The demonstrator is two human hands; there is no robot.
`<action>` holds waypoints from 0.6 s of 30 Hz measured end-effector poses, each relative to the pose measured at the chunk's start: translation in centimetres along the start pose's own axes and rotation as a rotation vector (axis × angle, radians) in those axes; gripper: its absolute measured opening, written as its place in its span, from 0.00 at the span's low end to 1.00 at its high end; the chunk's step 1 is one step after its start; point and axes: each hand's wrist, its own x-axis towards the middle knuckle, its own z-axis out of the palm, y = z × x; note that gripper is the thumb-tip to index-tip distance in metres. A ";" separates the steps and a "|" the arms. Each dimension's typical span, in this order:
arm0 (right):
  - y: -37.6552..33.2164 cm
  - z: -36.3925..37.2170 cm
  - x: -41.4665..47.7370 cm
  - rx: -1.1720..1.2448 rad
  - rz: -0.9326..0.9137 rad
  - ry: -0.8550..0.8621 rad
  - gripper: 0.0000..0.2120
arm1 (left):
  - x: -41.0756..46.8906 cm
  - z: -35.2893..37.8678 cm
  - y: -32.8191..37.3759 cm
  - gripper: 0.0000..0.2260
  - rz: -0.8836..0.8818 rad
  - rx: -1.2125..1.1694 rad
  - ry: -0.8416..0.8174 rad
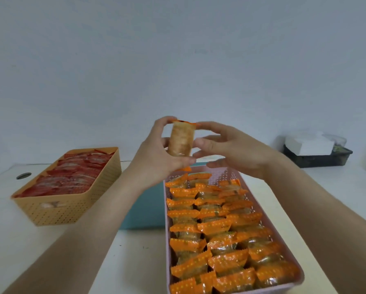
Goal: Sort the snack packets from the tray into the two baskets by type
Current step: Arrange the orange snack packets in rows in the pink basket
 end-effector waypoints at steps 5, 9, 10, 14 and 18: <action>-0.1 -0.8 -0.2 -0.265 -0.176 0.258 0.13 | 0.6 1.8 -0.2 0.35 0.057 0.239 -0.074; 1.0 -2.7 -0.9 -0.686 -0.100 0.277 0.13 | 0.6 2.2 -1.5 0.16 0.079 0.669 -0.283; 1.4 -2.5 -0.9 -0.758 -0.084 0.239 0.14 | 0.6 2.5 -1.8 0.15 0.097 0.750 -0.332; 2.5 -2.1 -0.7 -0.846 -0.041 0.170 0.17 | 1.2 3.5 -2.5 0.12 0.172 0.908 -0.353; 2.3 -2.7 -1.1 -0.923 0.044 0.159 0.18 | 1.6 3.3 -3.3 0.11 0.194 0.917 -0.324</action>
